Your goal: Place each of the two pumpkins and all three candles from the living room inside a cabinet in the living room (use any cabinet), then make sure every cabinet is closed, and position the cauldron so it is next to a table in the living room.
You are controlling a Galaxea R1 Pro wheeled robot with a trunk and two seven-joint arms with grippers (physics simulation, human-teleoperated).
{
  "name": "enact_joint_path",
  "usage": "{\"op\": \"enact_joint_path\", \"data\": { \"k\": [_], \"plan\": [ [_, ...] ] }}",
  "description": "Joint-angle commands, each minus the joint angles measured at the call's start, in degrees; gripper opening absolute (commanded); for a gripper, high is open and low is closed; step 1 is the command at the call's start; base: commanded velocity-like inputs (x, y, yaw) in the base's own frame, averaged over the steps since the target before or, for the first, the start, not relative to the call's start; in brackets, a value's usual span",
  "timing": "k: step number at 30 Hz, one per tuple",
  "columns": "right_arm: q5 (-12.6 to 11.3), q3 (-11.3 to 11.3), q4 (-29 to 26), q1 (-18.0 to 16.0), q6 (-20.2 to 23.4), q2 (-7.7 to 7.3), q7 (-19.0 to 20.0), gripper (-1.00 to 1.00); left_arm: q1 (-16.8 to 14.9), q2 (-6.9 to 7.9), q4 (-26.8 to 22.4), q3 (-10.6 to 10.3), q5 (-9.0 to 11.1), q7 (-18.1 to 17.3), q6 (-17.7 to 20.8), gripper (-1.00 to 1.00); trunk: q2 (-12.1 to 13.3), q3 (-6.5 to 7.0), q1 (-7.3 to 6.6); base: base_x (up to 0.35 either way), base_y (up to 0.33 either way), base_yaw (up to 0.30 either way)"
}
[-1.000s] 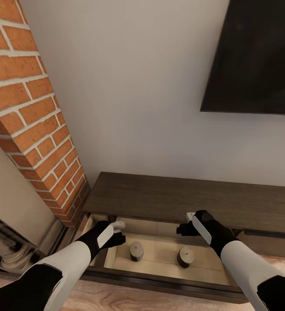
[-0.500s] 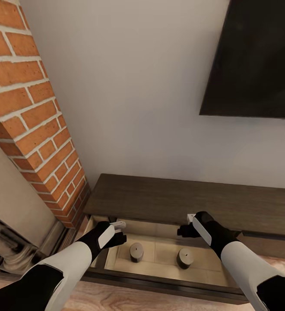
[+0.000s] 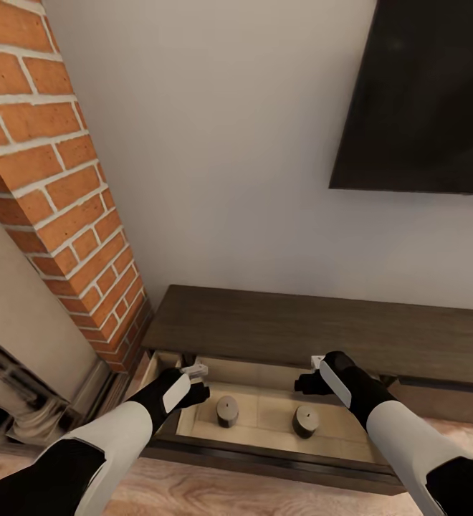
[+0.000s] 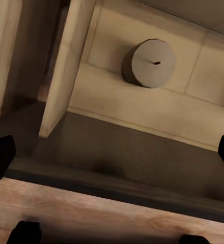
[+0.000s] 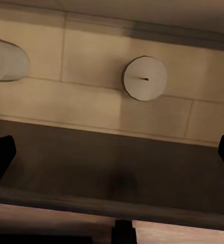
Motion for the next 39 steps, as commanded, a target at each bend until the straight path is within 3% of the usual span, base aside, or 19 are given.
{"op": "enact_joint_path", "data": {
  "k": [1,13,19,25,29,32,39],
  "plan": [
    [-0.6,0.4,-0.1,0.0,0.1,-0.09,-0.5,1.00,0.0,0.02,-0.1,-0.4,0.6,0.4,0.2,1.00,0.0,0.03,-0.02,-0.180,0.000,0.085],
    [-0.6,0.7,-0.1,0.0,0.0,-0.01,-0.4,1.00,0.0,-0.02,-0.1,-0.5,0.6,0.4,0.0,1.00,0.0,1.02,-0.02,-0.278,0.000,0.130],
    [-0.7,3.9,-0.1,0.0,0.0,0.00,-0.4,1.00,0.0,-0.06,-0.1,-0.5,0.5,0.4,-0.1,1.00,0.0,1.51,-0.02,-0.304,0.000,0.154],
    [-0.6,4.5,0.0,0.0,0.0,-0.01,-0.4,1.00,0.0,-0.07,-0.2,-0.5,0.4,0.4,-0.3,1.00,0.0,2.00,-0.02,-0.180,0.000,0.156],
    [-0.7,4.6,0.5,0.0,0.0,0.00,-0.3,1.00,0.0,-0.08,-0.2,-0.5,0.4,0.4,-1.5,1.00,1.6,3.05,-0.89,-0.020,0.000,0.158],
    [-0.7,4.7,0.7,0.0,0.0,0.00,-0.3,1.00,0.0,0.01,0.0,-0.4,0.5,0.5,-4.6,1.00,2.8,3.83,-1.55,-0.003,0.000,0.159],
    [-0.6,5.2,1.7,0.1,-0.2,0.30,-0.3,1.00,0.0,0.21,0.1,-0.3,0.4,0.5,-5.6,1.00,5.6,5.66,-3.09,0.000,0.000,0.164]
  ]
}}
